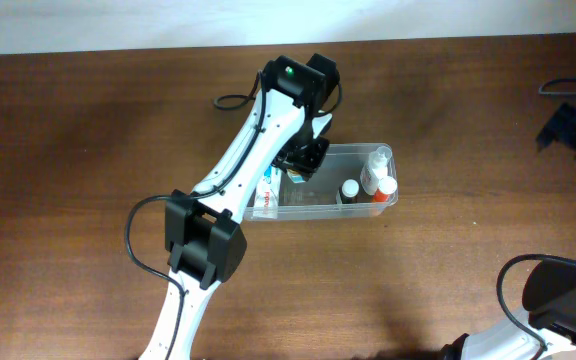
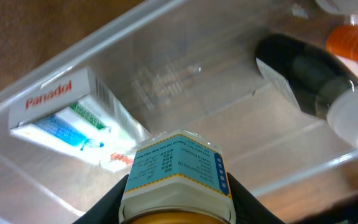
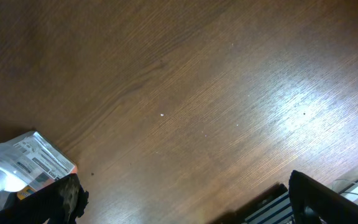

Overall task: Pack container
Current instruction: 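Lower the jar into the container beside the Panadol box and release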

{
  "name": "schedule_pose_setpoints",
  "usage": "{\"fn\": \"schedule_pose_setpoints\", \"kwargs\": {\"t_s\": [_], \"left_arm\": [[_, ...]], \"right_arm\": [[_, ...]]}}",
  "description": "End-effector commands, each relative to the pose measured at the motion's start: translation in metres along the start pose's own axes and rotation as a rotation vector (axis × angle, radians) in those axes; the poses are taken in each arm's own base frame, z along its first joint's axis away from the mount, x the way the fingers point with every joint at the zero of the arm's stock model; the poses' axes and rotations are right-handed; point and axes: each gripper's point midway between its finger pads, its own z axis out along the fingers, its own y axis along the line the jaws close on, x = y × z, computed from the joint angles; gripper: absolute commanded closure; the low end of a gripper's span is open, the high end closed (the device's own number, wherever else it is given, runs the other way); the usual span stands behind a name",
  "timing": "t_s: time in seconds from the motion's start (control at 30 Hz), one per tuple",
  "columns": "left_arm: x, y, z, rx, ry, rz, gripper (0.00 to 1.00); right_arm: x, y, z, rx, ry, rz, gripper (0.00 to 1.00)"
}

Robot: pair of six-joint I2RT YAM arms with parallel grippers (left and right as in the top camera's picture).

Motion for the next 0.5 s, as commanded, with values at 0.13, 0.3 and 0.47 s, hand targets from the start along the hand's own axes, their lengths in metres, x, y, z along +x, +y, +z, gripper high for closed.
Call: {"fn": "schedule_pose_setpoints", "kwargs": {"t_s": [0.13,0.3,0.47], "left_arm": [[0.003,-0.002,0.021,-0.001,0.022,0.013,0.67],[0.008,0.0,0.037,-0.002,0.052,0.003,0.67],[0.003,0.0,0.044,-0.001,0.039,0.006,0.66]], "right_arm": [[-0.001,0.0,-0.006,-0.005,-0.017,0.014,0.02],[-0.001,0.0,-0.006,-0.005,-0.017,0.014,0.02],[-0.001,0.0,-0.006,-0.005,-0.017,0.014,0.02]]}}
